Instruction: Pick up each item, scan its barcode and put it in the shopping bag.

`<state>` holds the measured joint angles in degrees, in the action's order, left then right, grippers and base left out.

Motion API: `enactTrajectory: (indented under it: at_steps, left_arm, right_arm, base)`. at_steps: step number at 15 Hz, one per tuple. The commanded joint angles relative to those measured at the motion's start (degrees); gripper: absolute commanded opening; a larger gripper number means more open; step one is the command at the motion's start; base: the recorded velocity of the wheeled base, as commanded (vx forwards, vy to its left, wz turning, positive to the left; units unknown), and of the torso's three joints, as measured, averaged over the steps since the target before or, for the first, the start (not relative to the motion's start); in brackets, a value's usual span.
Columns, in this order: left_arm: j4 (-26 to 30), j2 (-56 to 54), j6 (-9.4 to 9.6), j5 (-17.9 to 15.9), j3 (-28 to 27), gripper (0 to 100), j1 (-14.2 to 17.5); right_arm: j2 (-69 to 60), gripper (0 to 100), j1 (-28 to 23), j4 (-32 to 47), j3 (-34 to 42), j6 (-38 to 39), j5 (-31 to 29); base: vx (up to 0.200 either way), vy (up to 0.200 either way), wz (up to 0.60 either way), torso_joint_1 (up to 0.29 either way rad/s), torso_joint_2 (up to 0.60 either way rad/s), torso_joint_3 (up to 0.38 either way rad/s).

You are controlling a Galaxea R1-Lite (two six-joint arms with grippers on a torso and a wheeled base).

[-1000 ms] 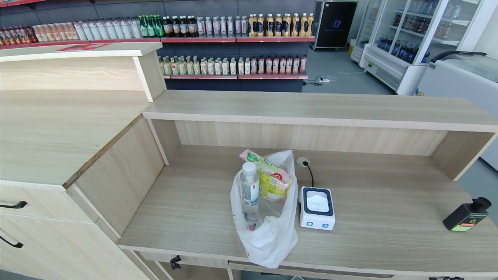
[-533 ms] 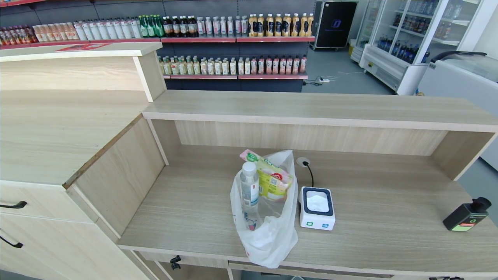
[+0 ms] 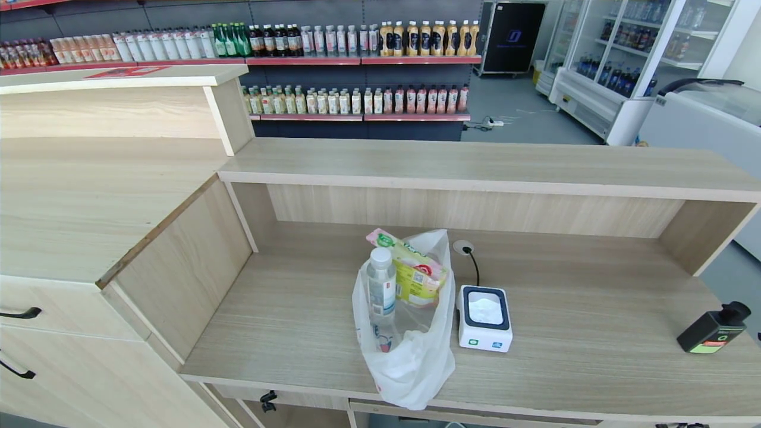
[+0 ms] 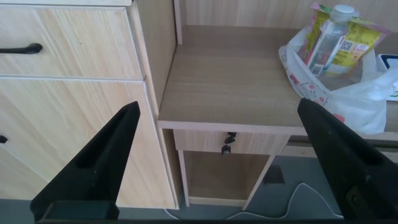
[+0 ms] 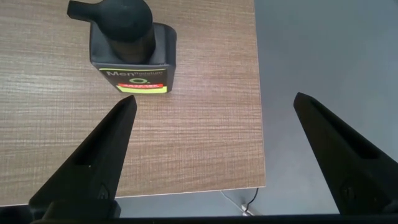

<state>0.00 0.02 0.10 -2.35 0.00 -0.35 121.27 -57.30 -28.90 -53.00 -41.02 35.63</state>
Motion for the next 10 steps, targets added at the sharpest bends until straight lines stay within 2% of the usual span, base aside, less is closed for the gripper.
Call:
enactTrajectory:
  at_steps: [1, 10]
  left_arm:
    - [0.0, 0.06, -0.01, -0.02, 0.0, 100, 0.0]
    - [0.0, 0.06, -0.01, -0.02, 0.0, 100, 0.0]
  right_arm:
    - [1.16, 100, 0.0, -0.01, 0.01, -0.02, 0.14]
    - [4.59, 100, 0.0, -4.93, -0.26, 3.67, 0.23]
  base:
    - [0.0, 0.0, 0.0, 0.0, 0.0, 0.0]
    - [0.0, 0.0, 0.0, 0.0, 0.0, 0.0]
